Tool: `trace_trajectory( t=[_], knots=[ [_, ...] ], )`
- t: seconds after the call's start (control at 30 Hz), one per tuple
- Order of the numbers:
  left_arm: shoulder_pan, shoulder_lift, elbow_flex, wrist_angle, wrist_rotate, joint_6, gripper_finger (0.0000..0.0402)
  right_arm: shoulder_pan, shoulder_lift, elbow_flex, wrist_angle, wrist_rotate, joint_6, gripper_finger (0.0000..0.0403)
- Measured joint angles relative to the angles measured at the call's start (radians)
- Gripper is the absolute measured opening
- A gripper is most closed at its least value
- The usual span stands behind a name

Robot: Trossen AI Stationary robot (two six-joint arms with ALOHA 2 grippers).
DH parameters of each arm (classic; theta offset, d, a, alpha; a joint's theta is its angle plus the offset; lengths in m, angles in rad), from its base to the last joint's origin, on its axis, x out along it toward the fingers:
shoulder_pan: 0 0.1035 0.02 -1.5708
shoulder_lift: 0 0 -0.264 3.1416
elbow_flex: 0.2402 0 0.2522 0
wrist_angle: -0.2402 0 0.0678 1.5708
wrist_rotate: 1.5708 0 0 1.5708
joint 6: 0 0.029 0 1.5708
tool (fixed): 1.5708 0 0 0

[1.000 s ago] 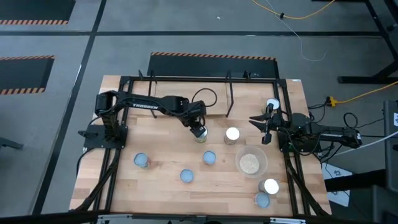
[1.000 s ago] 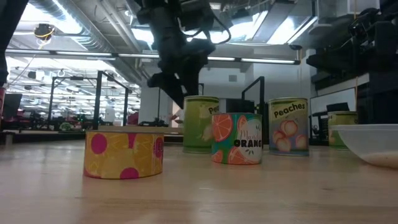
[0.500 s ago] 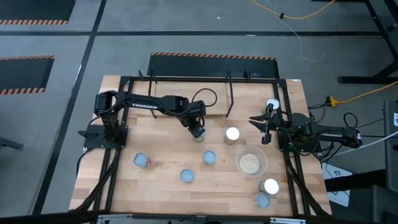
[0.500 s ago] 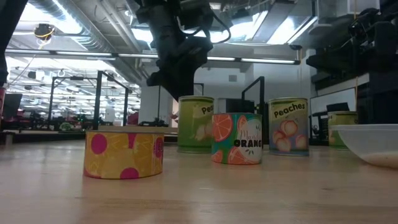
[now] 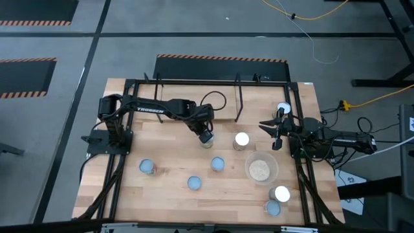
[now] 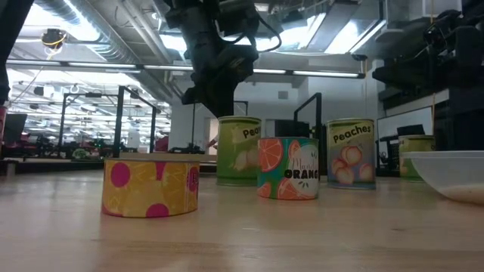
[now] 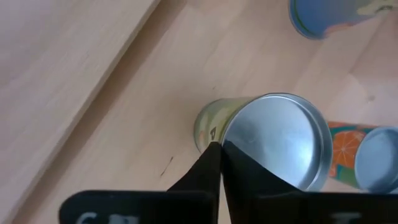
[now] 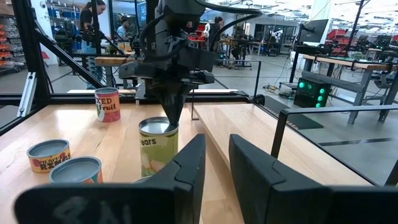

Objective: Pick and place cans onto a shelf
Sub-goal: Put the canned pears on the shelf

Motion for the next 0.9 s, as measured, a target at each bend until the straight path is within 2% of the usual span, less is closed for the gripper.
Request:
trace_trajectory(
  t=[0.2,0.37,0.63,0.9],
  knots=[
    [0.003,-0.019,0.005,-0.014,0.008,0.081,0.0002,0.000,0.000,0.000,0.000,0.000,0.000,0.0078],
    [0.014,-0.026,0.066,-0.041,0.037,0.171,0.0001,0.000,0.000,0.000,0.000,0.000,0.000,0.0078],
    [0.063,-0.030,0.247,-0.130,0.115,0.363,0.0000,0.000,0.000,0.000,0.000,0.000,0.000,0.0078],
    [0.161,-0.031,0.464,-0.348,0.131,0.600,0.0000,0.000,0.000,0.000,0.000,0.000,0.000,0.0078]
  ],
)
